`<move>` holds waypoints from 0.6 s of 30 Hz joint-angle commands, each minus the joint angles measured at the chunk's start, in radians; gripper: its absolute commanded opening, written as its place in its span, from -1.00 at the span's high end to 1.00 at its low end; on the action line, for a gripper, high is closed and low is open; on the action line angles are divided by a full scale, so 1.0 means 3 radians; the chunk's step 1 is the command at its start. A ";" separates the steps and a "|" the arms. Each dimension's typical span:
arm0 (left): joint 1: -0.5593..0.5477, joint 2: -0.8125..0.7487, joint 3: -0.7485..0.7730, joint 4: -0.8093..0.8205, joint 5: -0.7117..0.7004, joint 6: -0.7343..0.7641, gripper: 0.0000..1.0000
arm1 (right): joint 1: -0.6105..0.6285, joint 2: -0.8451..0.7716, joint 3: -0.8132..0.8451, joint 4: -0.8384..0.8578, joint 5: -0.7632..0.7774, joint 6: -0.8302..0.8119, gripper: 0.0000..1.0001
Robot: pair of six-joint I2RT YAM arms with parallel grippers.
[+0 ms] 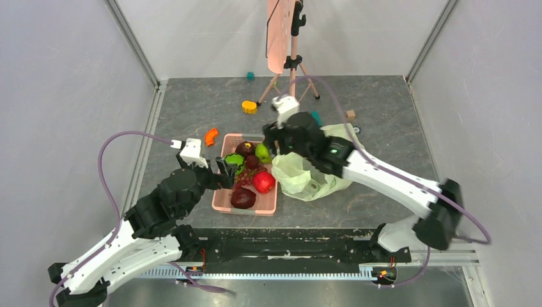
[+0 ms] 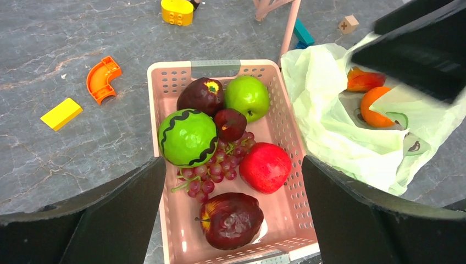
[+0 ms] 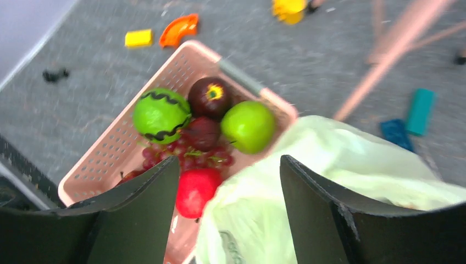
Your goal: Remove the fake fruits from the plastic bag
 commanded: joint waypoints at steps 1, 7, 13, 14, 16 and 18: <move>0.0010 0.0069 -0.0045 0.0216 0.0046 -0.0005 -0.99 | -0.0345 -0.0550 -0.0463 -0.0099 0.0340 0.0159 -0.35; 0.0010 0.0279 -0.0028 0.0503 0.0356 0.0046 -0.99 | -0.0979 -0.0830 -0.1143 -0.0055 0.0011 0.0353 -0.12; 0.0011 0.0858 0.0137 0.0946 0.0725 0.0061 -0.99 | -0.1013 -0.0594 -0.1295 0.0203 -0.0570 0.0280 0.04; 0.0011 0.0942 0.0146 0.1044 0.0767 0.0055 -0.99 | -0.1024 -0.0558 -0.1298 0.0199 -0.0536 0.0280 0.06; 0.0010 0.1147 0.0170 0.1282 0.0889 0.0016 -0.99 | -0.1056 -0.0505 -0.1314 0.0121 -0.0327 0.0299 0.10; 0.0010 0.1370 0.0191 0.1527 0.1022 -0.0041 -0.99 | -0.1110 -0.0508 -0.1372 0.0002 -0.0093 0.0325 0.13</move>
